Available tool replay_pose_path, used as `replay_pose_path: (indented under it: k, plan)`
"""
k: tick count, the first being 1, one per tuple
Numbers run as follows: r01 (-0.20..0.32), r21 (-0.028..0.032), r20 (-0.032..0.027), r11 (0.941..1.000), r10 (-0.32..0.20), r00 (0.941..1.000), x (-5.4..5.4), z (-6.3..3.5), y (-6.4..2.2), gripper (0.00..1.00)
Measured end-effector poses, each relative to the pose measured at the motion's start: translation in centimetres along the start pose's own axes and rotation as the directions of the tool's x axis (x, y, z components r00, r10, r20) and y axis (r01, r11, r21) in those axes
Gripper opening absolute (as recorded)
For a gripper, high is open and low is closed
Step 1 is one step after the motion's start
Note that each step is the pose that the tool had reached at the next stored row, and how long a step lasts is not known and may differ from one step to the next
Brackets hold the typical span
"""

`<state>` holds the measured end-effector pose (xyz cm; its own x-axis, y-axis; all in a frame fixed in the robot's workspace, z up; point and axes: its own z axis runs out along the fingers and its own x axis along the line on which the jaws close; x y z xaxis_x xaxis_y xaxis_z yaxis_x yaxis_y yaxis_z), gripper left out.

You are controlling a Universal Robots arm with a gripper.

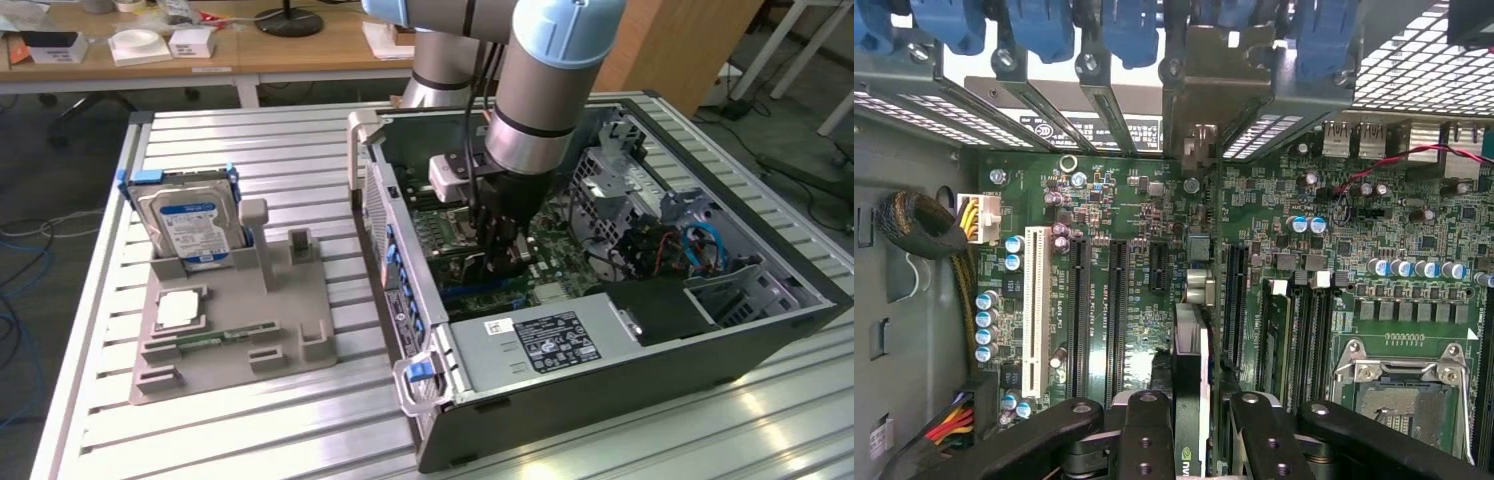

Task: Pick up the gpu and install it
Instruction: 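Insert the gpu into the slot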

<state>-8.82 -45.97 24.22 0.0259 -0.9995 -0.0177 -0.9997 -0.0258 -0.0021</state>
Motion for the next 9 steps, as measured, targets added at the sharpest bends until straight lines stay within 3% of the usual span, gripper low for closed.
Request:
replay_pose_path:
  k: [9]
  plan:
    - [0.000,0.0000,0.0000,1.0000,0.000,1.0000,0.06,0.00,0.00,0.27]
